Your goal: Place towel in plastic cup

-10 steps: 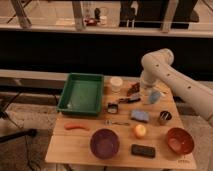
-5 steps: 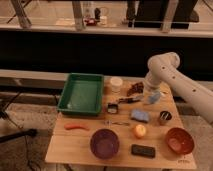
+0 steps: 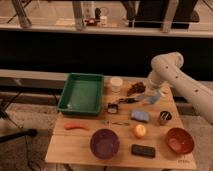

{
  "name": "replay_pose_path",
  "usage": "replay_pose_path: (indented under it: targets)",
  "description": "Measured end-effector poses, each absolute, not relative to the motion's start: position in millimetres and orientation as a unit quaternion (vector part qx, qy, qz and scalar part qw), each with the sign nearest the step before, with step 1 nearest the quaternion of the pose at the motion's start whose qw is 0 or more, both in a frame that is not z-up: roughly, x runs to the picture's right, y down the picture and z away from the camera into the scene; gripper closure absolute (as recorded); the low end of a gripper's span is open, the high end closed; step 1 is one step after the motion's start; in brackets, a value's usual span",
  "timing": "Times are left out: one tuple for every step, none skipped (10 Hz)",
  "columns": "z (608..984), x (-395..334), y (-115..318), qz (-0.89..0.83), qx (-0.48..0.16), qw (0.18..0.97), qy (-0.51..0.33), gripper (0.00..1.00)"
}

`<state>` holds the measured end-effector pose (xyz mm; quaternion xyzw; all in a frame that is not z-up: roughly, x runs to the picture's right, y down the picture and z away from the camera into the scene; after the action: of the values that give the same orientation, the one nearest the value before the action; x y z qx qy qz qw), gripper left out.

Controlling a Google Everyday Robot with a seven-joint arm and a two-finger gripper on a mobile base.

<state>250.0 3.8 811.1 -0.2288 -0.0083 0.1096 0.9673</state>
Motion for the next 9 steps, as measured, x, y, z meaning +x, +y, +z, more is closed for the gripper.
replay_pose_path:
  targets:
    - [811.1, 249.2, -3.8, 0.108, -0.218, 0.97, -0.007, 1.0]
    - [813.4, 248.0, -8.7, 0.11, -0.208, 0.972, -0.004, 1.0]
    - [816.8, 249.4, -12.2, 0.112, -0.2, 0.973, 0.002, 1.0]
    - [821.2, 253.0, -15.8, 0.115, -0.194, 0.974, 0.01, 1.0]
    - [826.7, 256.3, -20.3, 0.117, -0.19, 0.975, 0.016, 1.0]
    - [834.0, 259.2, -26.0, 0.119, -0.185, 0.975, 0.023, 1.0]
    - [837.2, 265.3, -27.2, 0.123, -0.182, 0.975, 0.03, 1.0]
    - [838.7, 273.3, -28.3, 0.127, -0.178, 0.975, 0.036, 1.0]
    - [840.3, 276.8, -29.9, 0.129, -0.174, 0.975, 0.041, 1.0]
